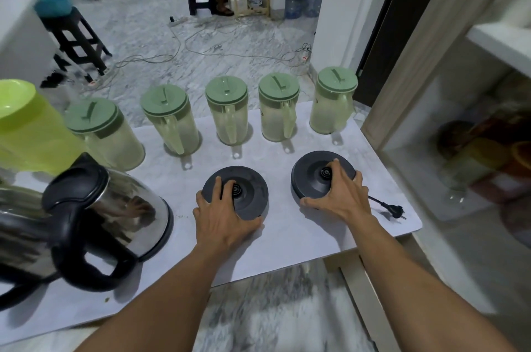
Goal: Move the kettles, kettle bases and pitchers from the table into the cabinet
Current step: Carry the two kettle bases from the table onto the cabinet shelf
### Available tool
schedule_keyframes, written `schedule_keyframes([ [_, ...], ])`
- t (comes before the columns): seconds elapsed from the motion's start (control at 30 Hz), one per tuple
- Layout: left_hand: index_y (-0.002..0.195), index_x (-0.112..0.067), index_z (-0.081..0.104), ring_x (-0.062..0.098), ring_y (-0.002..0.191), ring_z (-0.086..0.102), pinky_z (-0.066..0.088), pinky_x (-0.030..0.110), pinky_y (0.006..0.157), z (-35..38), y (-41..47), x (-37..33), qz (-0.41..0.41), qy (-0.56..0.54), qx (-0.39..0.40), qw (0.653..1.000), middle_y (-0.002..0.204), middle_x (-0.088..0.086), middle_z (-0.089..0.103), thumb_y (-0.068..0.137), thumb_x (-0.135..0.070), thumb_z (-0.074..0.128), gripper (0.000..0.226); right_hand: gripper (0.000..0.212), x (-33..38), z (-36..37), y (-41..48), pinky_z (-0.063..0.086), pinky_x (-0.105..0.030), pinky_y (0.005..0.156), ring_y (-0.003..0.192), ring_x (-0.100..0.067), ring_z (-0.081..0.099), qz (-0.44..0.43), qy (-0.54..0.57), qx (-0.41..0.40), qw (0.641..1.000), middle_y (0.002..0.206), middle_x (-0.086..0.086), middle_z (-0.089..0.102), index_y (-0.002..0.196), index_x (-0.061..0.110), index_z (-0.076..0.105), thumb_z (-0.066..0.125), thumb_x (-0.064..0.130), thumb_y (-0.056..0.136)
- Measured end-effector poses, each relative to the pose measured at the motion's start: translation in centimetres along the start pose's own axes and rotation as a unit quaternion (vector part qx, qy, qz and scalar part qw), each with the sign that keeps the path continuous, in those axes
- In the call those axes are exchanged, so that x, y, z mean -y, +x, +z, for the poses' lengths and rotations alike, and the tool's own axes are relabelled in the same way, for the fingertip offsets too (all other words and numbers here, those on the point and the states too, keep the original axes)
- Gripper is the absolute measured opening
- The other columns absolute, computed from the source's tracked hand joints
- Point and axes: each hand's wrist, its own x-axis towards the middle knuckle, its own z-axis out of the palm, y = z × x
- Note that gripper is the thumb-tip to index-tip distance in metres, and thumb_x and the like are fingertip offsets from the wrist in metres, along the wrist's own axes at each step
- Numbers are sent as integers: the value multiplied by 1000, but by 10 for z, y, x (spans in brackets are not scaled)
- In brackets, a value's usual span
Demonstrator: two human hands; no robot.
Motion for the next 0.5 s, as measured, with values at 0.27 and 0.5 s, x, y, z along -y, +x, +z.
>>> schedule_keyframes([
  [0.27, 137, -37, 28, 41, 128, 31, 39, 51, 95, -43, -13, -12, 49, -6, 10, 999, 159, -4, 22, 55, -78, 59, 97, 101, 14, -44, -45, 41, -51, 93, 128, -38, 33, 14, -15, -19, 1000, 136, 3, 47, 130, 26, 31, 70, 76, 51],
  [0.5, 140, -38, 27, 43, 132, 27, 37, 51, 99, -87, -27, -20, 105, 5, 29, 994, 162, -3, 16, 51, -82, 61, 105, 103, 40, -90, -105, 42, -52, 99, 135, -40, 32, 43, -28, -64, 997, 141, 1, 47, 139, 24, 31, 70, 72, 57],
])
